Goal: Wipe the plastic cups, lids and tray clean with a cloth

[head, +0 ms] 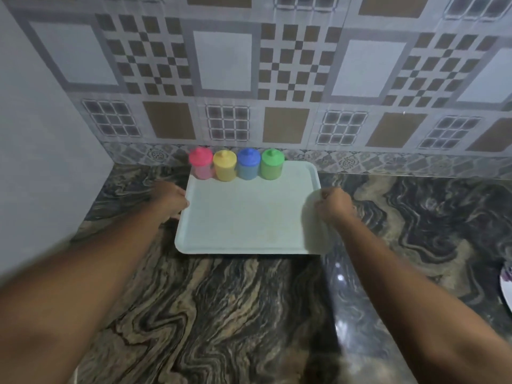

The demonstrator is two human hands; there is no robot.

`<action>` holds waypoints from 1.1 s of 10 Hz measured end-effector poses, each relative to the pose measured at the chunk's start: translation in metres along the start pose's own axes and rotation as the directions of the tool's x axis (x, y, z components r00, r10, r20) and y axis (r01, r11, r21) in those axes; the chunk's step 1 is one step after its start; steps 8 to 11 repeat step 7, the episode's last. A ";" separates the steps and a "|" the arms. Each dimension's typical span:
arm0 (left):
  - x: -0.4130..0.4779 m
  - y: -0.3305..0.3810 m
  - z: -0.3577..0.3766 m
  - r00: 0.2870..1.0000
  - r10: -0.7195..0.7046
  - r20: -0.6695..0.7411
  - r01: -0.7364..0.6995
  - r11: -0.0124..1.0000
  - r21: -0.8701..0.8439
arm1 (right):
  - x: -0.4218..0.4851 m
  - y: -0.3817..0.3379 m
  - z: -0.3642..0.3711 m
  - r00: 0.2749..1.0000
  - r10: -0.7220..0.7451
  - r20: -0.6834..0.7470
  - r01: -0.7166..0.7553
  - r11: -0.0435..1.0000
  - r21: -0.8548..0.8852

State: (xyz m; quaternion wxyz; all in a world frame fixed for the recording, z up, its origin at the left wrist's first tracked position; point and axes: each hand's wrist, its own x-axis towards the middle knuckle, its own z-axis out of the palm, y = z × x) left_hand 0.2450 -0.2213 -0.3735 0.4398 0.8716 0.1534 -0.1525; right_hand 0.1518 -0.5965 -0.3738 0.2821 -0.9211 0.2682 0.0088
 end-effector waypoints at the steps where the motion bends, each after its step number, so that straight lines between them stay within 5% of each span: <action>1: 0.016 -0.003 0.008 1.000 -0.021 -0.008 0.021 0.999 0.038 | 0.015 0.002 0.014 1.000 0.000 0.011 0.000 1.000 0.000; 5: 0.047 -0.043 0.021 0.982 0.021 -0.185 -0.028 0.999 -0.035 | 0.026 0.006 0.041 0.997 0.045 0.068 -0.044 0.999 -0.006; 7: 0.014 -0.033 0.026 0.965 0.138 -0.223 -0.133 0.990 0.036 | 0.012 -0.016 0.023 0.998 0.055 0.020 -0.055 0.998 0.019; 11: 0.014 -0.033 0.026 0.965 0.138 -0.223 -0.133 0.990 0.036 | 0.012 -0.016 0.023 0.998 0.055 0.020 -0.055 0.998 0.019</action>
